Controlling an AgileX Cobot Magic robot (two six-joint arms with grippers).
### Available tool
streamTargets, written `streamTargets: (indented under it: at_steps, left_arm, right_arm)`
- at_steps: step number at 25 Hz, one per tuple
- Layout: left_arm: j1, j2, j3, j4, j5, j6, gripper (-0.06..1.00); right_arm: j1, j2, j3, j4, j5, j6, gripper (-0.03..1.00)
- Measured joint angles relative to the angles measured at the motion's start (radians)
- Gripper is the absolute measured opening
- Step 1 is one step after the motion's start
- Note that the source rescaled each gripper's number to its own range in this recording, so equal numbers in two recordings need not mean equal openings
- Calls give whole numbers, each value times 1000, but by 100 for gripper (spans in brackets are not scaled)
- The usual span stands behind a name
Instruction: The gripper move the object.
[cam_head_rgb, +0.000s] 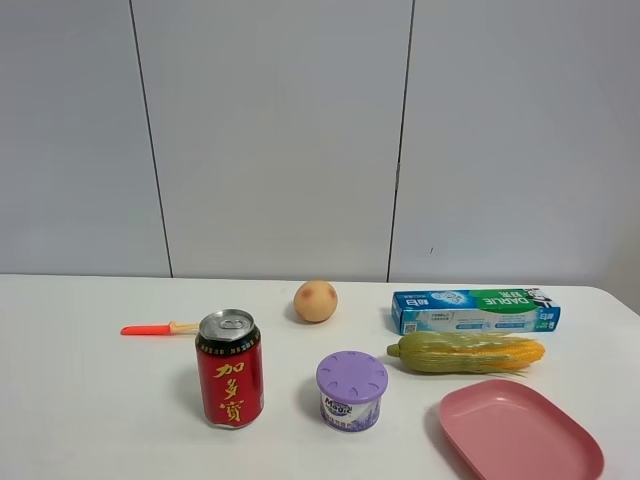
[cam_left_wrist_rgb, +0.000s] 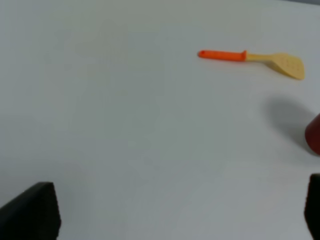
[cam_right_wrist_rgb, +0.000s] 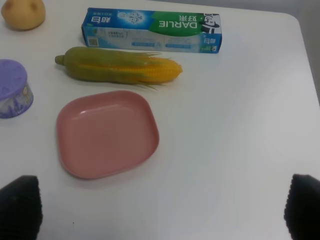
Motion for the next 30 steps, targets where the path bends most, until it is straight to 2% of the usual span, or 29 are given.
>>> streamTargets:
  at_steps: [4,8,12,20,30]
  left_arm:
    - [0,-114,74,-2,3,-2,100]
    - [0,-168,77,-3,4,-2,100]
    - [0,-196,99,-3,78,-2,100]
    - [0,-317,107,-3,83,-2,100]
    - [0,-323,107,-3,83,-2,100]
  right_arm:
    - [0,0,0,0,0,0,100]
    - [0,0,0,0,0,0,100]
    - [0,0,0,0,0,0,100]
    - [0,0,0,0,0,0,100]
    - [0,0,0,0,0,0,100]
